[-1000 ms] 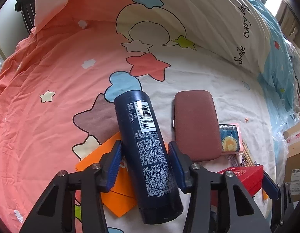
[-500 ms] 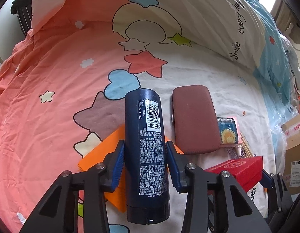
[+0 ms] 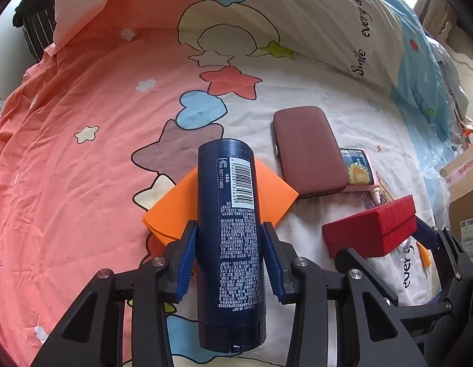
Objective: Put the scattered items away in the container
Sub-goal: 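Lift the navy bottle with the left gripper while the right gripper lifts the red box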
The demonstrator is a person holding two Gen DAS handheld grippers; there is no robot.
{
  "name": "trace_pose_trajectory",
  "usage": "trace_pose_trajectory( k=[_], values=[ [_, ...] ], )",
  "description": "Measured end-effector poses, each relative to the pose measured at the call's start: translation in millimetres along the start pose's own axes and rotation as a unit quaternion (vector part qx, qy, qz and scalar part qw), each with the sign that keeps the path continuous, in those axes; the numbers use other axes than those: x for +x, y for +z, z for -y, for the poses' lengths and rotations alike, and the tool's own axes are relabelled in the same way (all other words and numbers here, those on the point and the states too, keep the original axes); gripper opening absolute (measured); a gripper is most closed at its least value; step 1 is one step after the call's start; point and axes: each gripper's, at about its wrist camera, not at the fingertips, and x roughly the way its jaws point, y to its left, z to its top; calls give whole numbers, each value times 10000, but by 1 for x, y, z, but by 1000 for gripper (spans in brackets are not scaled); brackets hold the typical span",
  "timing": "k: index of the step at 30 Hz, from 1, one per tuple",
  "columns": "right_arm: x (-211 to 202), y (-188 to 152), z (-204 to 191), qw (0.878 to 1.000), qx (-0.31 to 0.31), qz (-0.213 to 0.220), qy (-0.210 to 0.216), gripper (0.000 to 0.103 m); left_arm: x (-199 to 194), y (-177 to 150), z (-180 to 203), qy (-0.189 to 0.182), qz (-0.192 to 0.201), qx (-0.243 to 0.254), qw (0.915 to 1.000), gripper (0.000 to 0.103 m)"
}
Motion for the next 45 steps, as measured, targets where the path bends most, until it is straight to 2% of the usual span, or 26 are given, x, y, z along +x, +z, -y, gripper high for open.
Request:
trace_pose_trajectory(
  k=[4,7,8,16,21,26,35,45],
  values=[
    [1,-1,-3,9999,-126,0,-92,97,-2,-3,1,-84,-32,50,9999,42],
    [2,-2,-4,9994,-250,3,-229,80,-3,-5,3,-132,-32,95,9999,42],
    [2,-2,-4,9993,-259,-20,-286,67,-3,-5,3,-135,-42,102,9998,42],
    [0,-2,5,10000,-63,2,41,66,0,-8,7,-99,-101,218,9997,42],
    [-7,-2,1,9999,-119,75,65,65,-1,-9,8,-125,-131,245,9995,41],
    [-22,-1,-3,9994,-268,197,-28,65,-4,-12,11,-168,-175,280,9993,41],
    [-47,-2,2,9993,-158,304,-130,65,-17,-17,19,-210,-170,401,9988,41],
    [-99,-4,6,9982,-150,445,-379,65,-52,-25,42,-280,-110,653,9974,42]
  ],
)
